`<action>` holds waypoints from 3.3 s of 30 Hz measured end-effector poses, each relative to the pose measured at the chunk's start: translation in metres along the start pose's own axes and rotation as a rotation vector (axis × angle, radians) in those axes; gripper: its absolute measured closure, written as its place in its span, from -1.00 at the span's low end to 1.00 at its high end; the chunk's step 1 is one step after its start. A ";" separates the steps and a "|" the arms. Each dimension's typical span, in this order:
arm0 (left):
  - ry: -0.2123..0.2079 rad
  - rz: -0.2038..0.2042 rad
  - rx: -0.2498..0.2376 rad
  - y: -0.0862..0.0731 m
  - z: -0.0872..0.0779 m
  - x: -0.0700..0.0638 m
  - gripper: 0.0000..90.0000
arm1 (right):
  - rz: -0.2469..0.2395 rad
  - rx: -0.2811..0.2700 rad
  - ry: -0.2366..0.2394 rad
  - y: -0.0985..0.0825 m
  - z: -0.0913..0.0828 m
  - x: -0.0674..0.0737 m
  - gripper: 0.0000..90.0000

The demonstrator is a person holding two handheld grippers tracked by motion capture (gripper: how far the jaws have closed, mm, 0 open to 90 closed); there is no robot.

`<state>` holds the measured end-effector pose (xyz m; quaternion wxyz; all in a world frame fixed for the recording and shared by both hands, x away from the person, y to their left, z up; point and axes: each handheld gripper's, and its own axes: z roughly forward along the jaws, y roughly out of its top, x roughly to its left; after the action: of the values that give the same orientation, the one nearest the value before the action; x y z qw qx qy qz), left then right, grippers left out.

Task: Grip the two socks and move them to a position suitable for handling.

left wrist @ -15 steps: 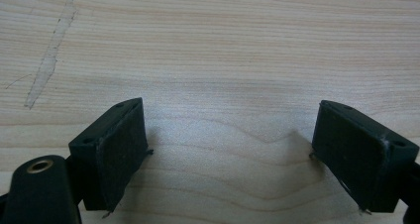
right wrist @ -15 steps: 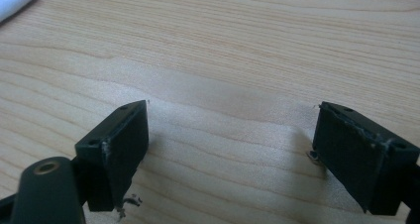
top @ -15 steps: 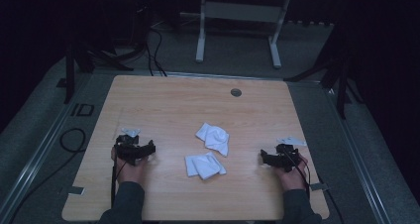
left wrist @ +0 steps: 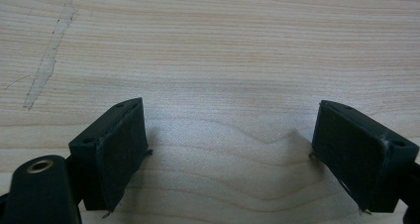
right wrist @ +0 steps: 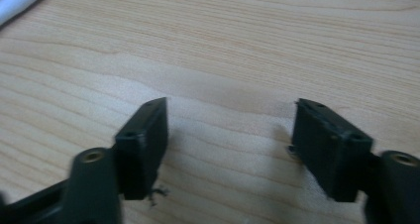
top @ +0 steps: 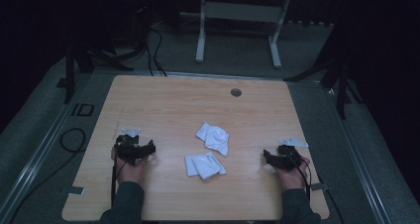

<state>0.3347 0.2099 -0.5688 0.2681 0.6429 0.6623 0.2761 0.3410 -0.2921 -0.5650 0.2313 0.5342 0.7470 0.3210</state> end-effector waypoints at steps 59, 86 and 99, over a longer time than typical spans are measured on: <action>-0.004 0.002 0.000 0.000 0.000 0.000 -0.70 | -0.504 -0.038 0.478 0.019 -0.021 0.175 0.95; -0.004 0.003 0.000 0.000 0.000 0.000 -0.70 | -0.558 0.034 0.543 0.032 0.019 0.230 0.95; -0.004 0.002 -0.001 0.000 0.000 0.000 -0.70 | -0.405 -0.041 0.452 0.075 -0.005 0.180 0.52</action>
<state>0.3349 0.2097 -0.5688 0.2694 0.6441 0.6608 0.2754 0.3283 -0.1060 -0.5080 0.1292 0.2848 0.8642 0.3942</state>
